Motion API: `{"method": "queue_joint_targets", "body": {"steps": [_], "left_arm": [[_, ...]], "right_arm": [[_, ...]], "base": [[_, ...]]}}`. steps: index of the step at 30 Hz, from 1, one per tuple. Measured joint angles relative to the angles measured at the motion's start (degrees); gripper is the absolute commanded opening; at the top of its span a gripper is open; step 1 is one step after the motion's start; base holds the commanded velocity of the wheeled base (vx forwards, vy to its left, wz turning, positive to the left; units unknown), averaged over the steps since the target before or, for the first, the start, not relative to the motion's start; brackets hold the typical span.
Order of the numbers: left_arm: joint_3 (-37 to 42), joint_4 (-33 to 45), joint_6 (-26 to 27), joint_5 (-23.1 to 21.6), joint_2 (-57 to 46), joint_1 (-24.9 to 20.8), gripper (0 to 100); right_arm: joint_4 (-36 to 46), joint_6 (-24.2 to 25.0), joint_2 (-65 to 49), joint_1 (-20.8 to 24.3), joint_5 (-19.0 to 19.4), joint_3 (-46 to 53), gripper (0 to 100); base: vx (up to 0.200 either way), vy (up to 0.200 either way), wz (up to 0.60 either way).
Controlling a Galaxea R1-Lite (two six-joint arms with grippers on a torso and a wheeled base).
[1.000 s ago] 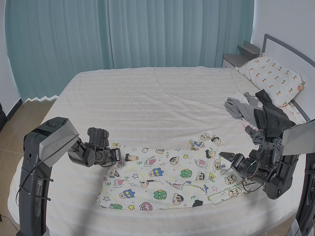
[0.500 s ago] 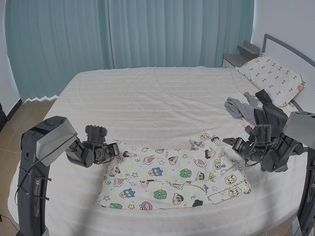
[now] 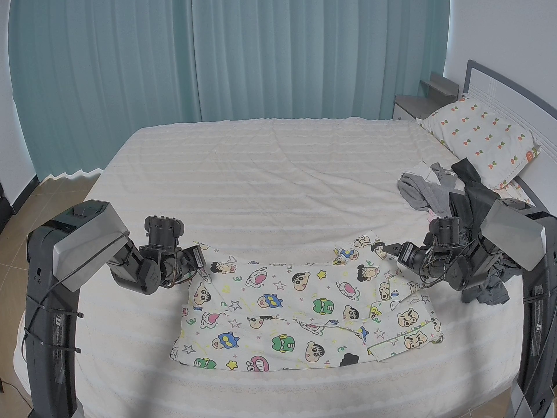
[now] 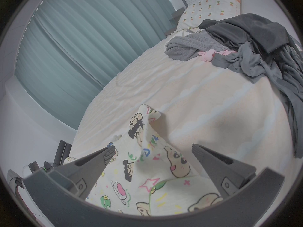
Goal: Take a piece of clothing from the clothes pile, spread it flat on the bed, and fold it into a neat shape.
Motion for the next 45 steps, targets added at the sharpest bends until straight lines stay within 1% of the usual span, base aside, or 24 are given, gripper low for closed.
{"method": "queue_joint_targets", "body": {"steps": [5, 9, 15, 24, 29, 35, 45], "left_arm": [[0.52, -0.35, -0.07, 0.24, -0.35, 0.44, 0], [1.06, -1.34, -0.07, 0.35, -0.5, 0.69, 0], [1.94, -2.0, -0.24, 1.23, -0.85, 1.52, 0], [2.54, -2.05, -3.06, 1.28, -1.82, 1.9, 0], [2.55, -2.0, -3.19, 1.3, -2.26, 2.15, 0], [2.82, -1.97, -3.77, 1.39, -2.51, 2.38, 0], [3.67, -2.02, -4.21, 1.32, -2.65, 2.45, 0]], "right_arm": [[2.16, -0.66, 1.78, 0.06, 0.63, -3.3, 100], [2.5, -0.94, 2.89, 0.04, 1.97, -4.91, 100], [2.57, -2.36, 4.1, -0.07, 2.88, -6.64, 100], [2.55, -4.02, 5.05, 0.0, 6.38, -8.33, 100], [2.93, -5.71, 6.01, 0.0, 6.63, -10.06, 100], [6.52, -6.16, 7.02, -0.05, 6.88, -12.15, 100], [11.2, -6.33, 8.55, 0.11, 9.52, -17.26, 100]], "base": [[0.0, 0.0, 0.0], [0.0, 0.0, 0.0], [0.0, 0.0, 0.0], [0.0, 0.0, 0.0], [0.0, 0.0, 0.0], [0.0, 0.0, 0.0], [0.0, 0.0, 0.0]]}}
